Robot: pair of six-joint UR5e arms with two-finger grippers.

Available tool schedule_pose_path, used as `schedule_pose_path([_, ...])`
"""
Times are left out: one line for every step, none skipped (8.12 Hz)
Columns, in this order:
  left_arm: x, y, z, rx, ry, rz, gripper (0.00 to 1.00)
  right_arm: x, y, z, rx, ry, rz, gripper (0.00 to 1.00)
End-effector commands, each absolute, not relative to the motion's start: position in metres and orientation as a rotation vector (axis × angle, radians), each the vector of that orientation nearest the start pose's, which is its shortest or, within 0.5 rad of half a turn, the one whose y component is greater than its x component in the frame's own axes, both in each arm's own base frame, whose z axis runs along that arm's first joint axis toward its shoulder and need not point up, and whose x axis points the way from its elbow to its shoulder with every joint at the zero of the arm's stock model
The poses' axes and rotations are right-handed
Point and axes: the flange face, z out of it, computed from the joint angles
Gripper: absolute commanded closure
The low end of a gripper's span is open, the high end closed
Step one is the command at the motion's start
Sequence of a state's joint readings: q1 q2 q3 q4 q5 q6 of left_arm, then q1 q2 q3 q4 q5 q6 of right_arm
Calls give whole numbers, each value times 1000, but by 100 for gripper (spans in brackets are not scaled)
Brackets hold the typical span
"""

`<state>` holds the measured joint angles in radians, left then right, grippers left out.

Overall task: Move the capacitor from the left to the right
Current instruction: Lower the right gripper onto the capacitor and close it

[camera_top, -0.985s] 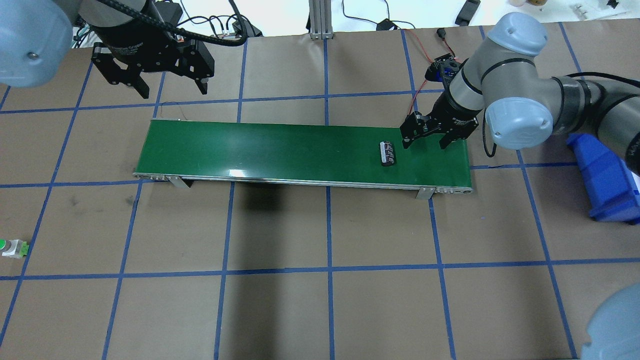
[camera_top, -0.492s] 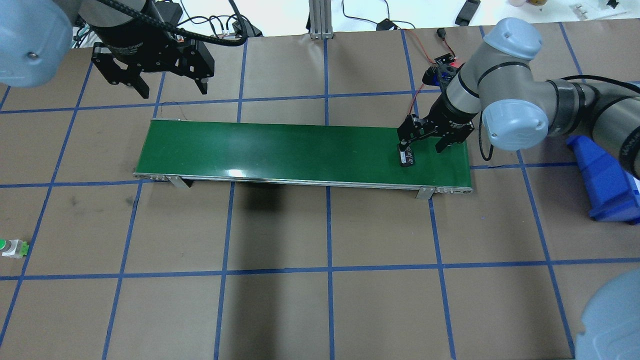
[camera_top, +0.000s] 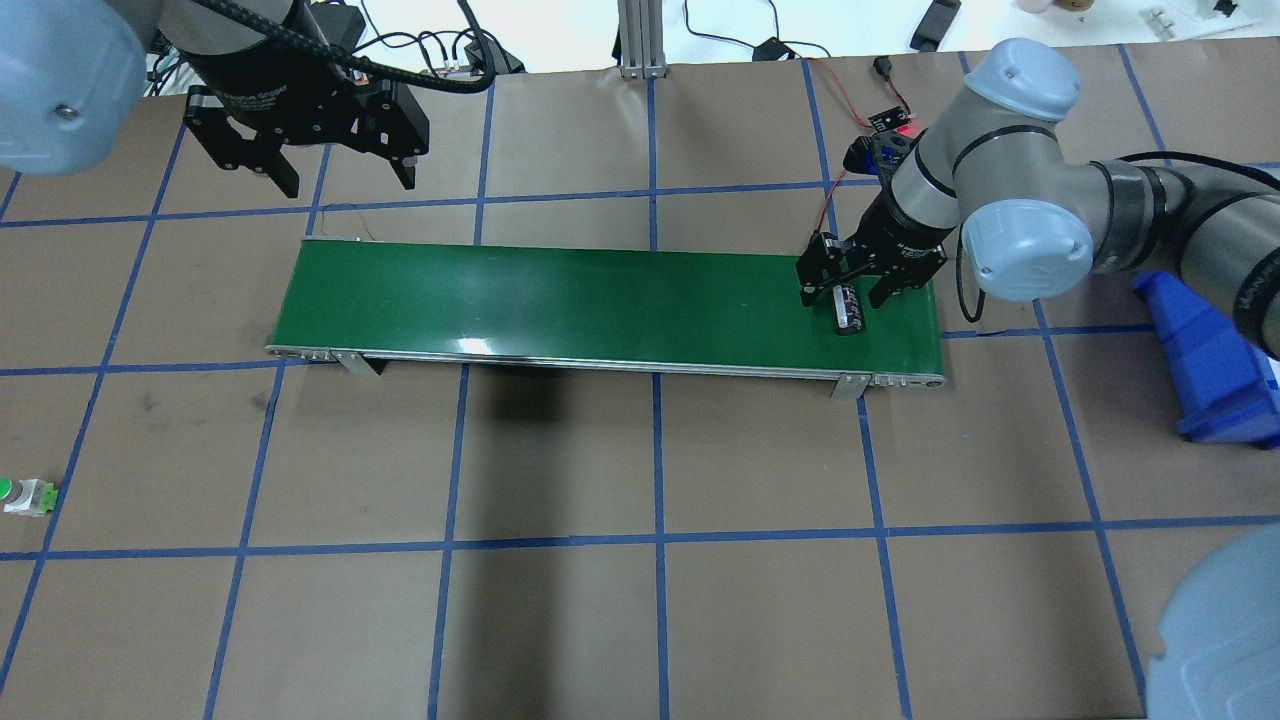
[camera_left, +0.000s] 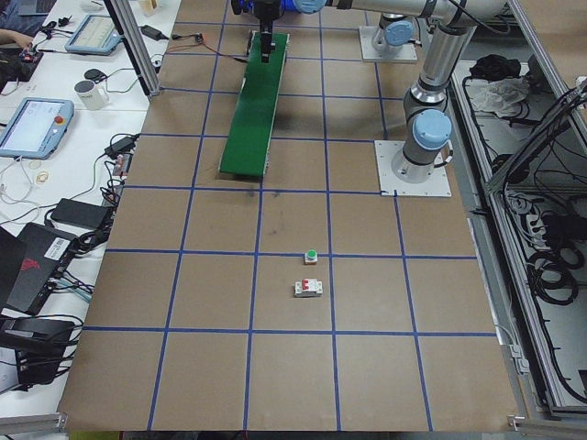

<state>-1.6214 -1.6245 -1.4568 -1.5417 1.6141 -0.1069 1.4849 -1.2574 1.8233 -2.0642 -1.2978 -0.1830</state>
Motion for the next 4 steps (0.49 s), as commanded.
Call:
schedule_pose_path([-155, -516, 519, -91, 3101, -141, 0, 105, -566, 252, -140, 2933, 65, 100])
schedule_pose_path([-155, -515, 520, -91, 3101, -143, 0, 101, -565, 252, -146, 2964, 72, 100])
schedule_pose_path([-155, -515, 520, -91, 3101, -143, 0, 101, -565, 254, -147, 2971, 67, 100])
schedule_pose_path([-155, -515, 520, -91, 3101, -143, 0, 101, -566, 255, -145, 2972, 65, 100])
